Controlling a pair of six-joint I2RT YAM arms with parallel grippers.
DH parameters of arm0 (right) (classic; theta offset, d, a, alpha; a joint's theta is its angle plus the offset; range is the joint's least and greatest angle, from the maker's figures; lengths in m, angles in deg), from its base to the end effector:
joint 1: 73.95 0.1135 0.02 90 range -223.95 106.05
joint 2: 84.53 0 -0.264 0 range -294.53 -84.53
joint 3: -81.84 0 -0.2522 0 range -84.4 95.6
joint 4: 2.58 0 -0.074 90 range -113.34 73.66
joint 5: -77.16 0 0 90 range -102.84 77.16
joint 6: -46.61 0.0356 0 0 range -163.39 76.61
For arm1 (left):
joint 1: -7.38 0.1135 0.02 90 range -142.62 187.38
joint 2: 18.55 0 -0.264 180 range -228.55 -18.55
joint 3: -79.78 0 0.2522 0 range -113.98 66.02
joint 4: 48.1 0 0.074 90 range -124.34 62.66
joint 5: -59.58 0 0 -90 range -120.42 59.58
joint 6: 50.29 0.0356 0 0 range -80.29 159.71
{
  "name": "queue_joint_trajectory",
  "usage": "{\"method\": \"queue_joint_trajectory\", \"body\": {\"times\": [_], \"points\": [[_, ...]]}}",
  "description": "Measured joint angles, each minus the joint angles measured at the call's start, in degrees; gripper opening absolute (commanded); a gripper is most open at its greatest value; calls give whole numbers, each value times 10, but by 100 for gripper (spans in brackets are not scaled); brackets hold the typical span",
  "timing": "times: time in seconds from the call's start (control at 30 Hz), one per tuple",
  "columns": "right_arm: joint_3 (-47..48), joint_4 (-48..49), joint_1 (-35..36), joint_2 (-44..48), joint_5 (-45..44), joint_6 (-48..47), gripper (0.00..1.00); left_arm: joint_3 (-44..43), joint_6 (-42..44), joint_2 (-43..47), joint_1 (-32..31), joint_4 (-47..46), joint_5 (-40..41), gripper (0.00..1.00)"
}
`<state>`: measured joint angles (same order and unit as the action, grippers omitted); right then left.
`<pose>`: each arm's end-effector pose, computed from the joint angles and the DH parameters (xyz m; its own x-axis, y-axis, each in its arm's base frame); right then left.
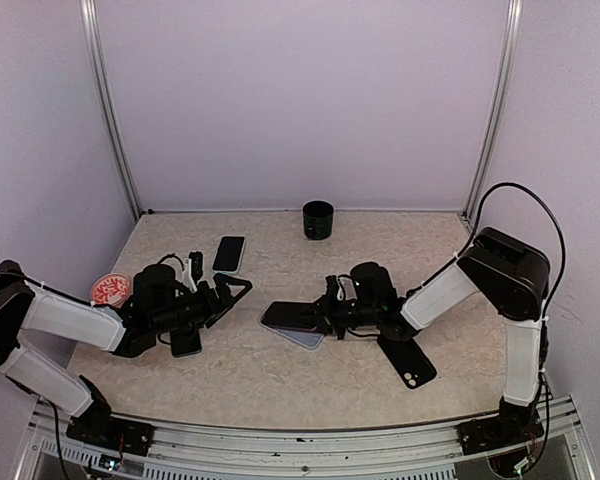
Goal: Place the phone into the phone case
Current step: Install the phone into the phone case.
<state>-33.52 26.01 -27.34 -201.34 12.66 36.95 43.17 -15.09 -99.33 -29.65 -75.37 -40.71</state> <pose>0.2575 0.2947 0.1075 -0.9599 0.2798 0.0160 0.1154 0.3425 0.9324 0.2061 -0.1634 0.1667 -0.7295 -0.4568 -0.5091 0.2306 0.5365 -0.8118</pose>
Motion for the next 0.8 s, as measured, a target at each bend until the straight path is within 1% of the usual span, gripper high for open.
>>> {"method": "queue_joint_trajectory", "body": {"times": [0.2, 0.4, 0.5, 0.6, 0.8], "points": [[29, -51, 2, -3, 59, -65, 0, -1, 0, 0, 0, 0, -1, 99], [56, -149, 3, 16, 103, -138, 0, -1, -1, 0, 0, 2, -2, 99], [57, -175, 3, 26, 114, -152, 0, -1, -3, 0, 0, 6, -1, 99], [42, -170, 3, 33, 119, -143, 0, -1, -7, -9, -1, 7, 1, 98], [-2, -100, 3, 34, 116, -76, 0, -15, -21, -72, -21, 7, 2, 97]]}}
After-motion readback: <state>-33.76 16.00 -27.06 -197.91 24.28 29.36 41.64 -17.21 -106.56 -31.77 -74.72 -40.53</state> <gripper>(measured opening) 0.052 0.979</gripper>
